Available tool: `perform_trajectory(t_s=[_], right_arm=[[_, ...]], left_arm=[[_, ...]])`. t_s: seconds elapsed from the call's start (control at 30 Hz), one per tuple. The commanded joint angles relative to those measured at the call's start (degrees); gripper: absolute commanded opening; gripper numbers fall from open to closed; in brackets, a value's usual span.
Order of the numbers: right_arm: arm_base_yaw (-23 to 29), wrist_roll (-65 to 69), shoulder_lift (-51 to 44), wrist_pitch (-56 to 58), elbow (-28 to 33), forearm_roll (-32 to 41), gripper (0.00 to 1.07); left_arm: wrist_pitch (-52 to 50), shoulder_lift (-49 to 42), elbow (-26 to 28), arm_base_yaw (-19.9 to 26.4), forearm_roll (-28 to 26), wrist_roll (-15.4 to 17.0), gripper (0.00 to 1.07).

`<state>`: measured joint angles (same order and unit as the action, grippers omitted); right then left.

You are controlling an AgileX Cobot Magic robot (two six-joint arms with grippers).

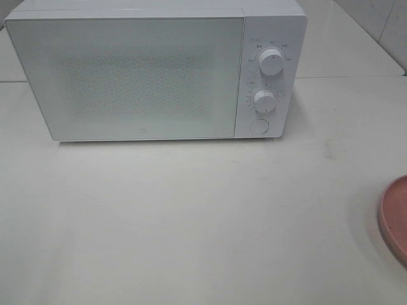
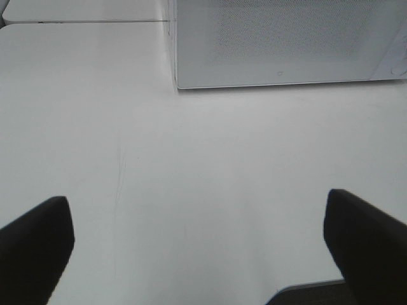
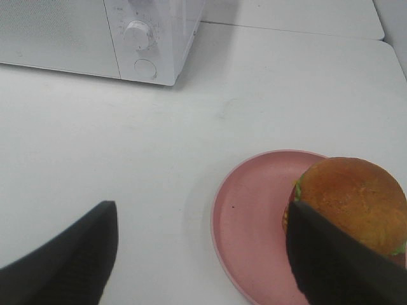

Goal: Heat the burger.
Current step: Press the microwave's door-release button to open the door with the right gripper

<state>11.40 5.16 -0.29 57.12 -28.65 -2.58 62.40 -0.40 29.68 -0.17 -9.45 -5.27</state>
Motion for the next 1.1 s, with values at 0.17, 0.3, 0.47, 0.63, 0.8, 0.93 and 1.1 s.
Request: perform_trajectory(t_s=[0.17,0.3,0.47,0.63,0.8,0.93,1.1], right_arm=[[-0.2,0.4,-1.5,-0.1,0.2,-0.3,0.73],[-0.2,0.4,-1.5,-0.1,0.2,-0.3,0.73],[-0.2,0.5,-1.4,-0.6,-0.5,-0.1,0.73],[-0.2,0.5,1.7,-1.5,-3.2,-0.1,0.73],[-0.2,0.5,6.2,-5.5,-3.6,-0.1,0.73],[-0.2,0.5,10.7,-10.7,-3.6,-0.1,0.73],[-0.2,0.5,14.2,-15.0,-3.6,-0.1,0.73]], left_arm=[[-0.9,-0.7,-0.1,-0.3,-0.5,0.0,1.00],[-0.9,-0.7,-0.1,-0.3,-0.5,0.0,1.00],[-0.9,-0.7,-0.1,-0.3,-0.5,0.0,1.00],[-0.9,-0.7,-0.1,-0.3,-0.5,0.0,1.00],[-0.9,-0.7,-0.1,-0.3,-0.5,0.0,1.00],[-0.9,-0.7,-0.1,-0.3,-0.5,0.0,1.00],[-0.9,-0.7,-0.1,-0.3,-0.5,0.0,1.00]])
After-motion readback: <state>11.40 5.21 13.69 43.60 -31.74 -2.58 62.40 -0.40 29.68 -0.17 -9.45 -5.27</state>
